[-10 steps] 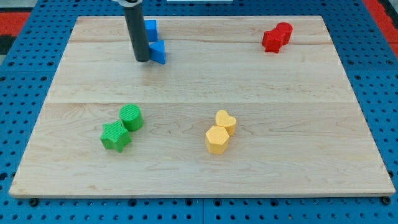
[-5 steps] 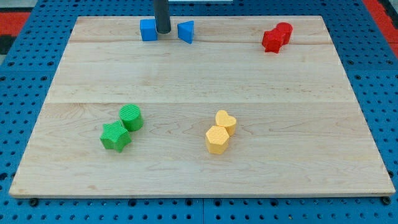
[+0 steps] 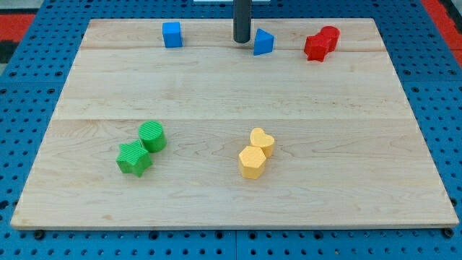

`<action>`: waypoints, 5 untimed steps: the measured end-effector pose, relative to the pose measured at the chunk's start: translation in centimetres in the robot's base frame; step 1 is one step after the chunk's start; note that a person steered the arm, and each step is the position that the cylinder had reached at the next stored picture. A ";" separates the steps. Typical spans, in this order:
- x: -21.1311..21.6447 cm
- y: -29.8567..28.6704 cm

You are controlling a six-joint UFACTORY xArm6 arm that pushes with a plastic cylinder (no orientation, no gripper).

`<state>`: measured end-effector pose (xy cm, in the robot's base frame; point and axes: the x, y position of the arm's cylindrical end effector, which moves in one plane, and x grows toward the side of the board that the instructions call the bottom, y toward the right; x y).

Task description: Move the blue triangle to the left side of the red star

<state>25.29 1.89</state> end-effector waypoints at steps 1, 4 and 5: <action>1.0 1.3; 1.3 8.0; 1.3 8.6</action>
<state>26.58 10.47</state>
